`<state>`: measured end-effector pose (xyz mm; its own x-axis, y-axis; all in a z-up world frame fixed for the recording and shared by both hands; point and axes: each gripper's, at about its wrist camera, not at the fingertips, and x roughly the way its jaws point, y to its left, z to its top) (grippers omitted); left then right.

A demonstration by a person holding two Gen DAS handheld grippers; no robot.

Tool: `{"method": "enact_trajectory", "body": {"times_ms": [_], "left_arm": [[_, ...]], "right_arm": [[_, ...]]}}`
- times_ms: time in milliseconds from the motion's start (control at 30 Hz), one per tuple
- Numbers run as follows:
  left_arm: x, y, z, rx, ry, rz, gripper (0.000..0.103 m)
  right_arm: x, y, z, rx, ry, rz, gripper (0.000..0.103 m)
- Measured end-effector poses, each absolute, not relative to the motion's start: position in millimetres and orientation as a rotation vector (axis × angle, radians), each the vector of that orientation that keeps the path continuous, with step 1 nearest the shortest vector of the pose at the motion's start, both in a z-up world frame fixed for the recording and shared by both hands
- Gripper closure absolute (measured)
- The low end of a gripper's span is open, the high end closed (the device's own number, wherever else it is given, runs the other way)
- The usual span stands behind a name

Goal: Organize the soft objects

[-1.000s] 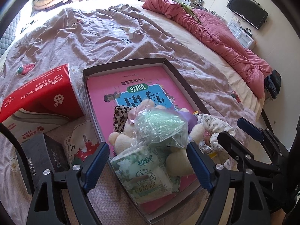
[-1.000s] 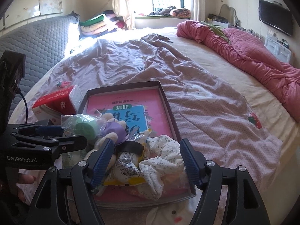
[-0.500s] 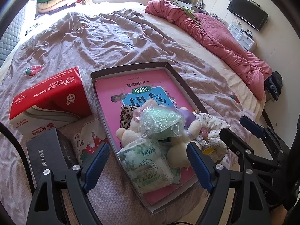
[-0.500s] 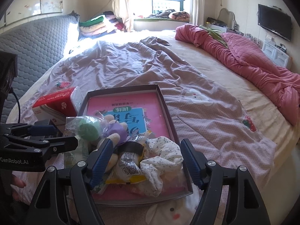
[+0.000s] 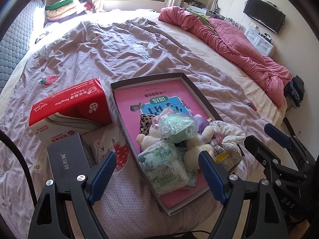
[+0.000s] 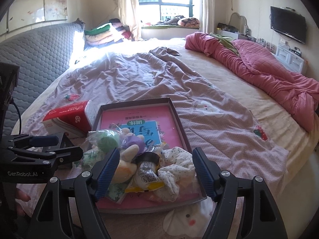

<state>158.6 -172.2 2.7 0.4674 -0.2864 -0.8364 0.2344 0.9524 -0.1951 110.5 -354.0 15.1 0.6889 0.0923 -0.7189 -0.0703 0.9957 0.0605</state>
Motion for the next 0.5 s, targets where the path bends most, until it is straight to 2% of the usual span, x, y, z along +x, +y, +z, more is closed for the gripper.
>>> {"method": "enact_trajectory", "body": {"times_ms": [500], "left_arm": [[112,-142,20,-0.077,1.005,-0.254,0.019]], "right_arm": [[68,-325,47,0.038,0.760,0.124,0.026]]}}
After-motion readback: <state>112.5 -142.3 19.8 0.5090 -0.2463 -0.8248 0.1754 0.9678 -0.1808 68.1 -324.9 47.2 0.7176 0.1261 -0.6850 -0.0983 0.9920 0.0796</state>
